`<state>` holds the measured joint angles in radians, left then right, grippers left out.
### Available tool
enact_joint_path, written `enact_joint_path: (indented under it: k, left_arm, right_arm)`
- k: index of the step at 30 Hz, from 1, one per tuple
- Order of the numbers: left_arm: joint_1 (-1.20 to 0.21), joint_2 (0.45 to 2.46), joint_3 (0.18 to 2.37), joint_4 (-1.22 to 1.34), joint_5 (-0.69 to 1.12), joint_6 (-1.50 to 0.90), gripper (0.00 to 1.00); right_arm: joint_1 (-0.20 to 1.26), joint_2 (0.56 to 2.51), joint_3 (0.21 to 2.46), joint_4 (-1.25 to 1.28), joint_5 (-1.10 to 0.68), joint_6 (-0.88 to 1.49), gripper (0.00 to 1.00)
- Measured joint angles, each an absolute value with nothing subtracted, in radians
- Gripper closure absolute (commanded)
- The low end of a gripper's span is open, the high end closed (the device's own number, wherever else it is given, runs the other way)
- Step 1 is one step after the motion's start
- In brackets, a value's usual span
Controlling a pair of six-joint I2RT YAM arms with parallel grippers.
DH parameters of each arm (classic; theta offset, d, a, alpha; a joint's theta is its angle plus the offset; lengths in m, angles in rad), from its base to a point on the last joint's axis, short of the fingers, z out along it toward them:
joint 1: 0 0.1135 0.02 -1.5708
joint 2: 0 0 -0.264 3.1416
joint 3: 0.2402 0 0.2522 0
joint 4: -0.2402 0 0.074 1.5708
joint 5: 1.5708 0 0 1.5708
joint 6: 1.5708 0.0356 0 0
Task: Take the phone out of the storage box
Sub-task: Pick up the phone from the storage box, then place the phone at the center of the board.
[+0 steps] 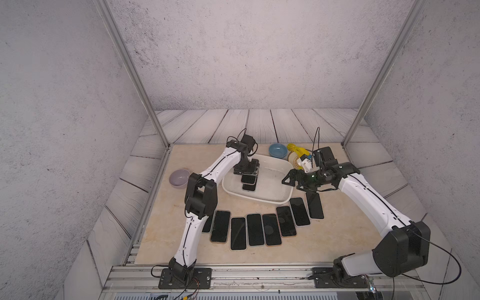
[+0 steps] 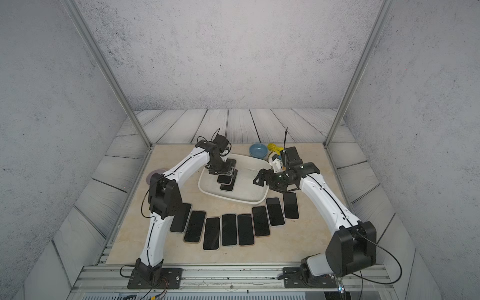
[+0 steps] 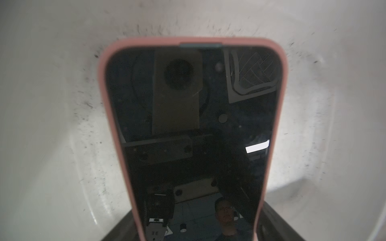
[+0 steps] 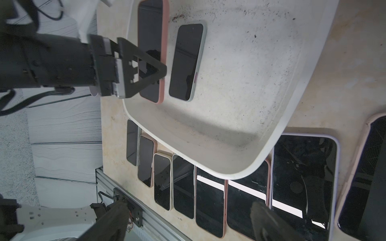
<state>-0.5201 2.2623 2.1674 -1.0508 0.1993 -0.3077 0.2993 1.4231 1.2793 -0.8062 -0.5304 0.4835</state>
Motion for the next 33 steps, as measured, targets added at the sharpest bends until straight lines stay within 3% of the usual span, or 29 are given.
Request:
enact_joint_path:
  k: [5, 9, 19, 24, 33]
  left_arm:
    - [-0.512, 2.169, 2.147, -1.056, 0.212, -0.312, 0.37]
    - [-0.475, 2.012, 1.990, -1.048, 0.213, -0.315, 0.37]
    - [-0.153, 1.611, 1.494, -0.981, 0.172, -0.275, 0.37]
    - [-0.093, 1.642, 1.398, -0.957, 0.163, -0.248, 0.37]
    - [-0.092, 1.859, 1.498, -0.890, 0.182, -0.223, 0.38]
  right_arm:
    - [0.299, 1.423, 1.279, -0.805, -0.530, 0.490, 0.03]
    - [0.299, 1.423, 1.274, -0.788, -0.531, 0.502, 0.04]
    - [0.312, 1.450, 1.261, -0.734, -0.548, 0.547, 0.04]
    - [0.339, 1.483, 1.274, -0.721, -0.549, 0.552, 0.03]
    - [0.361, 1.485, 1.282, -0.740, -0.547, 0.549, 0.03]
